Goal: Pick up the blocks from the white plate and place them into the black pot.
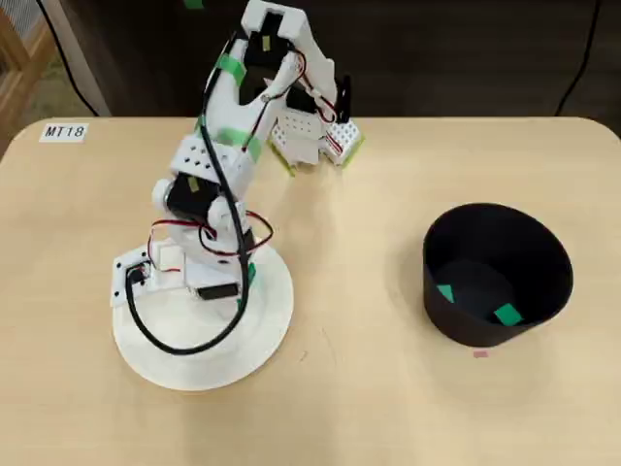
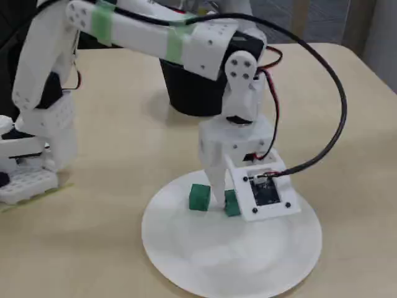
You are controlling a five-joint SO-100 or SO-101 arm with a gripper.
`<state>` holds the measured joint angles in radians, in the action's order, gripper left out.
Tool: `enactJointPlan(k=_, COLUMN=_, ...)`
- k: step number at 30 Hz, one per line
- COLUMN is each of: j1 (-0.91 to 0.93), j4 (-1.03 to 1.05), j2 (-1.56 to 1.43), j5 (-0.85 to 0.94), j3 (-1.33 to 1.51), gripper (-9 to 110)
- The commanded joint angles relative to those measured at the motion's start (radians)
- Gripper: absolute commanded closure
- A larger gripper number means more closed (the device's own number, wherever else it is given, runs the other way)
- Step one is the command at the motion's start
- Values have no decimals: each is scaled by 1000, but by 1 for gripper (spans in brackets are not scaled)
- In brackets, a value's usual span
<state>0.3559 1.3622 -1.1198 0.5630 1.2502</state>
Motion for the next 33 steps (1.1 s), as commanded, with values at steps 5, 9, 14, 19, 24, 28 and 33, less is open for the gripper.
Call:
enactJointPlan(k=5, j1=31, j4=-235, j2=-302, j5=-229, j3=-41, gripper=104)
enactJointPlan(k=9, j1=-17, j4=-285, j2=-436, j5=-365, j3=-49, gripper=104)
enactJointPlan(k=14, j1=-229, j4=-219, j2=-584, j5=-414, j3=-32, gripper=104)
enactJointPlan(k=19, j1=-505, j4=-153, j2=-687, j5=-414, j3=-20, gripper=104)
enactJointPlan(k=24, j1=-750, j4=-156, j2=-775, j5=-446, j3=60, gripper=104)
enactJointPlan(k=28, j1=-905, j4=-319, j2=-923, j5=-515, j3=319, gripper=104)
enactJointPlan(k=33, j1=-1020, j4=-531, j2=-1055, j5=-578, j3=652, gripper=104)
